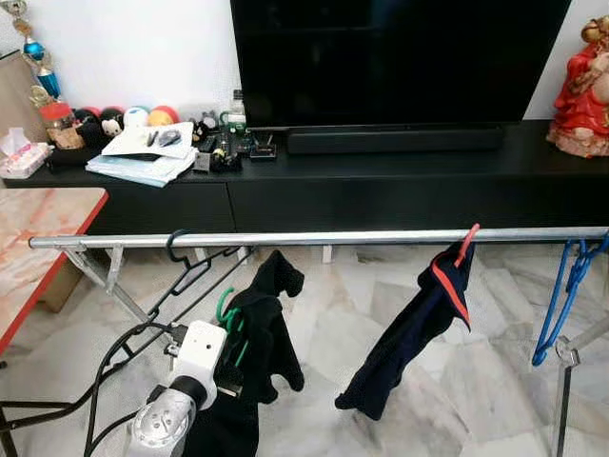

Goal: Hang hanger

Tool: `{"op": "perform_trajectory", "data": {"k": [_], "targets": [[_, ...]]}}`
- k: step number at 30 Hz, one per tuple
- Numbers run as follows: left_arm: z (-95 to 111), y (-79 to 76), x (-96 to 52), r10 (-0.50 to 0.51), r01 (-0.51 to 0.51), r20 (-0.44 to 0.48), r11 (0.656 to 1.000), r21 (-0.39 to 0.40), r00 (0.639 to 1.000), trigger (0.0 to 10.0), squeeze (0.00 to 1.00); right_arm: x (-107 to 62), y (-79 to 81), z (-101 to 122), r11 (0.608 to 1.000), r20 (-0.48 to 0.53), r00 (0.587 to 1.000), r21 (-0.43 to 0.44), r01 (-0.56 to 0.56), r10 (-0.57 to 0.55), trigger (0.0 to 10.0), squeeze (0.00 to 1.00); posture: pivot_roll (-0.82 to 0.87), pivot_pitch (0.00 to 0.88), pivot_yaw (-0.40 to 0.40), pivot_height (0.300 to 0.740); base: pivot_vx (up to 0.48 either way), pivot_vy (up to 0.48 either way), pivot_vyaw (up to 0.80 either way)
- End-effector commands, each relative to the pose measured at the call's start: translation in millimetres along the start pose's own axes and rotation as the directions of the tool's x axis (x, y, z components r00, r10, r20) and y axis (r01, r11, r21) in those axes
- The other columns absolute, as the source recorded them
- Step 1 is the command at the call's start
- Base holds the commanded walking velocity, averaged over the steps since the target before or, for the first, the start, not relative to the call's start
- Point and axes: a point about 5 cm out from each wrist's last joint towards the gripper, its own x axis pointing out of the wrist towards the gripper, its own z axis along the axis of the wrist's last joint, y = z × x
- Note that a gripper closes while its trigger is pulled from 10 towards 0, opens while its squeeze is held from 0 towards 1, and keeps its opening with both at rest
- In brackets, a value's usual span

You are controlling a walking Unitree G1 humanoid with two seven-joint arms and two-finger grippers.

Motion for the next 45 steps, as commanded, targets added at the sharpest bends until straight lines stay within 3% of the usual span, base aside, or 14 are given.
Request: {"op": "perform_trajectory", "data": {"k": [1,45], "targets": [[11.5,3.6,0.7,0.007,-0.007,0.044,1.0,0.005,0.999,10.0,0.0,-1.1,6.5,-4.3,1.0,-0.013,1.0,-0.015,-0.022,0.022,10.0,0.0,0.09,0.066,0.059,0.74,-0.289,0.0,0.0],[11.9,2.8,0.2,0.011,-0.01,0.036,1.0,-0.002,0.999,10.0,0.0,-0.9,7.2,-4.1,1.0,-0.015,1.0,0.0,-0.014,0.014,10.0,0.0,0.09,0.056,0.054,0.74,-0.301,0.0,0.0]]}}
